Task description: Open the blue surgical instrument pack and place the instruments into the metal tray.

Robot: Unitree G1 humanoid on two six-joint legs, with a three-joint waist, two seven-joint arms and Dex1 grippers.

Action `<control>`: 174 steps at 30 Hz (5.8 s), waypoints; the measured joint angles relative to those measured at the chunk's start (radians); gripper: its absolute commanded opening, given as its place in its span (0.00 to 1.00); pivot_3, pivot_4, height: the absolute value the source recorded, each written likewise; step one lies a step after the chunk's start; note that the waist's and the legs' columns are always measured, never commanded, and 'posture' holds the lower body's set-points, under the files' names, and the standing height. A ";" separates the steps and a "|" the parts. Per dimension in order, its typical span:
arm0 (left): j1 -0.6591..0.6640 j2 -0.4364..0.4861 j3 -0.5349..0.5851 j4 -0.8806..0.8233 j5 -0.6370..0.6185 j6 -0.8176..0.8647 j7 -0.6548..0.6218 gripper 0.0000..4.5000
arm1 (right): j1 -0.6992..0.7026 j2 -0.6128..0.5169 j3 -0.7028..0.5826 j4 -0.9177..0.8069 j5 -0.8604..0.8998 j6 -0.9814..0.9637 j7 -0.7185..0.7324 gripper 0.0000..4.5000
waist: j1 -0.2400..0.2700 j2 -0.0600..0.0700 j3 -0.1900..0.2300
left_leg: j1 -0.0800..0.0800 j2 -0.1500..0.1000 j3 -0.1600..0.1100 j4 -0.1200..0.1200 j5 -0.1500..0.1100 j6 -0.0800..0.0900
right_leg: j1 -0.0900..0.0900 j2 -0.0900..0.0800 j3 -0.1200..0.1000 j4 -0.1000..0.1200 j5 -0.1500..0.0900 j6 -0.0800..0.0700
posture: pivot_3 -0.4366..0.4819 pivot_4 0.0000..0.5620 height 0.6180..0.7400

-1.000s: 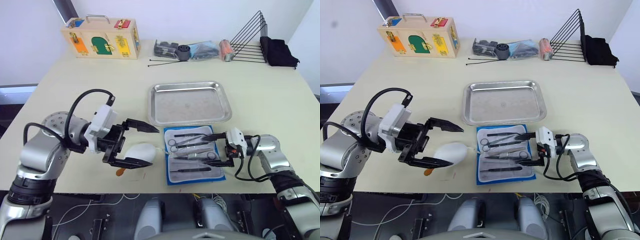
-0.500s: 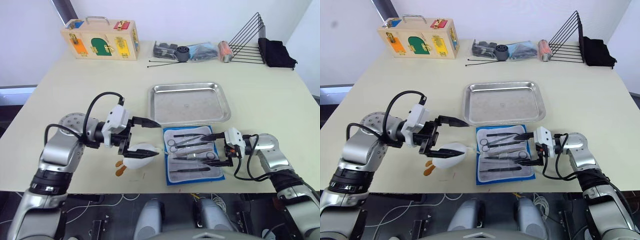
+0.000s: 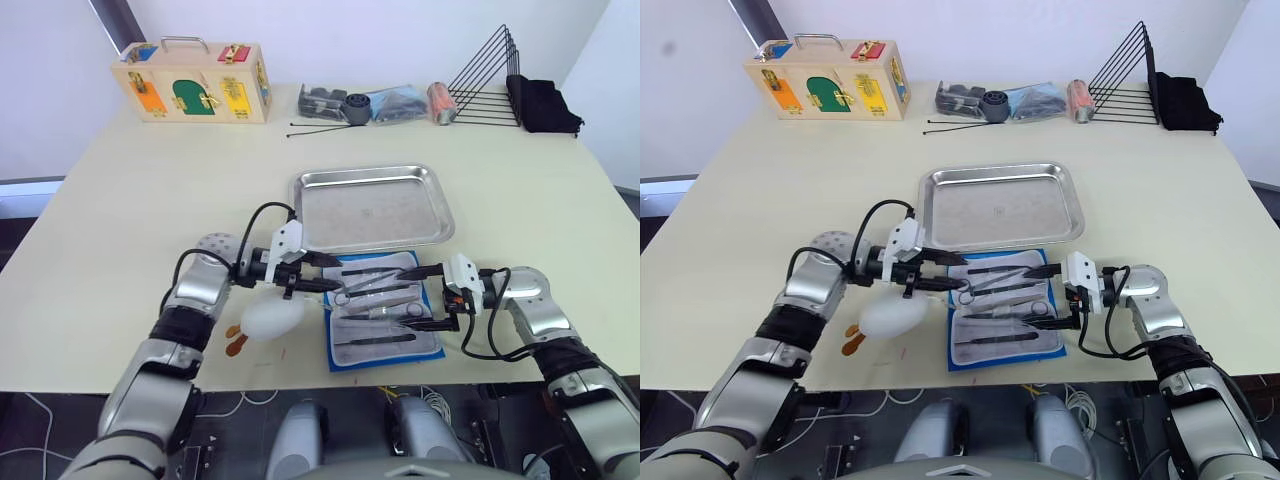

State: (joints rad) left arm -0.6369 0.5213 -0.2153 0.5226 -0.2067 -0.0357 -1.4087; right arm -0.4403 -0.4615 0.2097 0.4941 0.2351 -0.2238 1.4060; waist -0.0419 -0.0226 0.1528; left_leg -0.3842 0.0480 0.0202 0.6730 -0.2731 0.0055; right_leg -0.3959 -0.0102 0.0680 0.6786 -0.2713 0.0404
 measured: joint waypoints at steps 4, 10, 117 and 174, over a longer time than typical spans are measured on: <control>-0.022 -0.011 -0.003 0.048 0.032 -0.040 0.013 0.12 | 0.005 0.002 0.000 -0.005 0.000 0.000 -0.006 1.00 | -0.002 0.000 0.000 | 0.001 0.000 0.000 -0.001 0.000 0.000 | 0.000 0.000 0.001 0.000 0.000 0.000 | 0.48 0.27 1.00; -0.030 -0.041 -0.002 0.100 0.059 -0.079 0.017 0.12 | 0.014 0.003 -0.005 -0.012 0.002 -0.002 -0.013 1.00 | -0.001 -0.001 0.000 | 0.001 0.000 0.000 -0.001 0.000 0.000 | 0.000 0.000 0.001 0.000 0.000 0.000 | 0.48 0.27 1.00; -0.035 0.011 -0.100 -0.162 0.138 0.320 0.076 0.01 | 0.018 0.015 0.007 -0.020 -0.015 0.049 -0.018 1.00 | -0.003 -0.002 -0.008 | 0.004 0.001 0.000 -0.004 0.000 0.000 | 0.003 0.001 0.001 -0.001 -0.001 -0.002 | 0.48 0.27 1.00; -0.024 0.278 -0.089 -0.435 0.084 0.555 -0.002 0.01 | 0.010 0.039 0.010 -0.009 -0.022 0.046 -0.022 1.00 | -0.007 -0.003 -0.007 | 0.005 0.009 0.000 -0.005 0.000 0.000 | 0.001 0.010 0.001 0.000 -0.003 -0.006 | 0.48 0.27 1.00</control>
State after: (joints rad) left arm -0.6611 0.7993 -0.3040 0.0875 -0.1225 0.5190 -1.4104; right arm -0.4302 -0.4229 0.2198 0.4853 0.2126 -0.1783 1.3837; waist -0.0485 -0.0255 0.1458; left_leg -0.3788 0.0570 0.0199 0.6683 -0.2733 0.0054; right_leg -0.3944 -0.0005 0.0694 0.6785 -0.2743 0.0345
